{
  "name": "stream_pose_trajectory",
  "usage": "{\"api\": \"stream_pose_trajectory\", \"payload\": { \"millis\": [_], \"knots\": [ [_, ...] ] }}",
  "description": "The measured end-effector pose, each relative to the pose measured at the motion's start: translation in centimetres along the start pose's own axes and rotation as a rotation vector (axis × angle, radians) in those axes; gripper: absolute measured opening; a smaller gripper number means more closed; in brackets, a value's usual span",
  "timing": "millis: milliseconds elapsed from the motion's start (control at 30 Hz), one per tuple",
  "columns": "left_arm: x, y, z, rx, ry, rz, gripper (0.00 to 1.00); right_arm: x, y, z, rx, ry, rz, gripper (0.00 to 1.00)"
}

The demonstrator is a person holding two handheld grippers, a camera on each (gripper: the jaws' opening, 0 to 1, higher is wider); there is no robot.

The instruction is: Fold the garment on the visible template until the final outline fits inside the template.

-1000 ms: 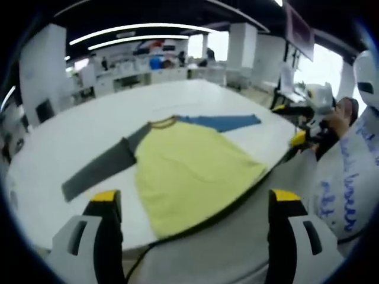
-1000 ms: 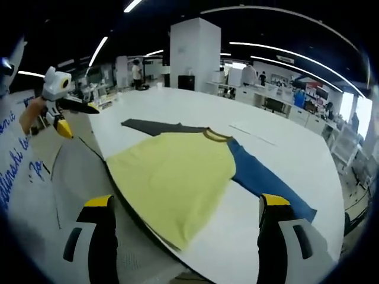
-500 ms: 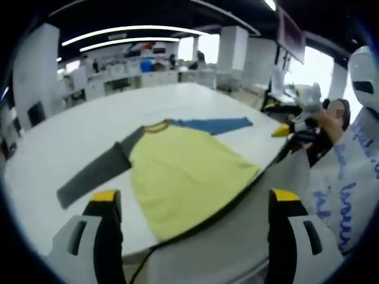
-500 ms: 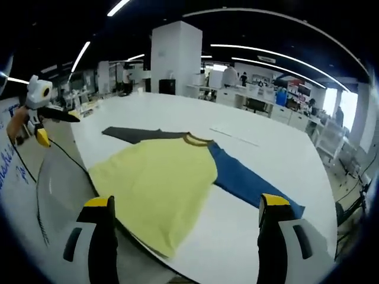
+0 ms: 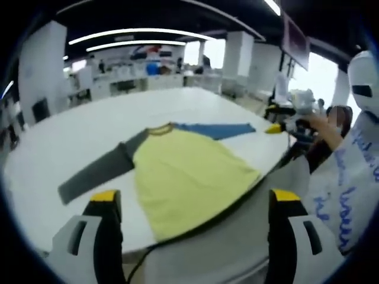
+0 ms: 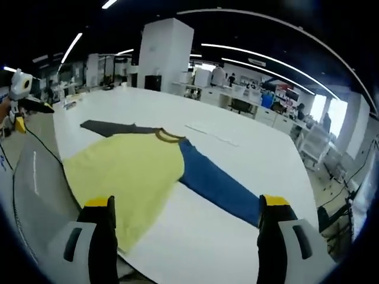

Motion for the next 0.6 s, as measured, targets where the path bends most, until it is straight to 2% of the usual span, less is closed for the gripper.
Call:
{"api": "stream_pose_trajectory", "payload": {
  "millis": [233, 400, 600],
  "knots": [
    [-0.5, -0.3, -0.7, -0.045, 0.007, 0.004, 1.00, 1.4, 1.6, 3.0, 0.000, 0.037, 0.003, 0.95],
    [-0.2, -0.5, -1.3, -0.078, 0.028, -0.025, 0.99, 3.1, 2.8, 6.3, 0.029, 0.074, -0.007, 0.84],
    [-0.4, -0.6, -1.3, -0.083, -0.002, -0.013, 0.99, 5.0, 4.3, 9.6, 0.080, 0.139, -0.024, 0.73]
  ]
}}
Point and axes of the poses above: the point that each gripper's makers call its tool centre point, and the gripper's own axes: y roughly forward along the fingers, z roughly to its right, x roughly out of its underside, the point moved 2 cm from there along -y, roughly backward along the fingers, and after that the axes turned 7 degrees about -x, right-handed, at the moved point
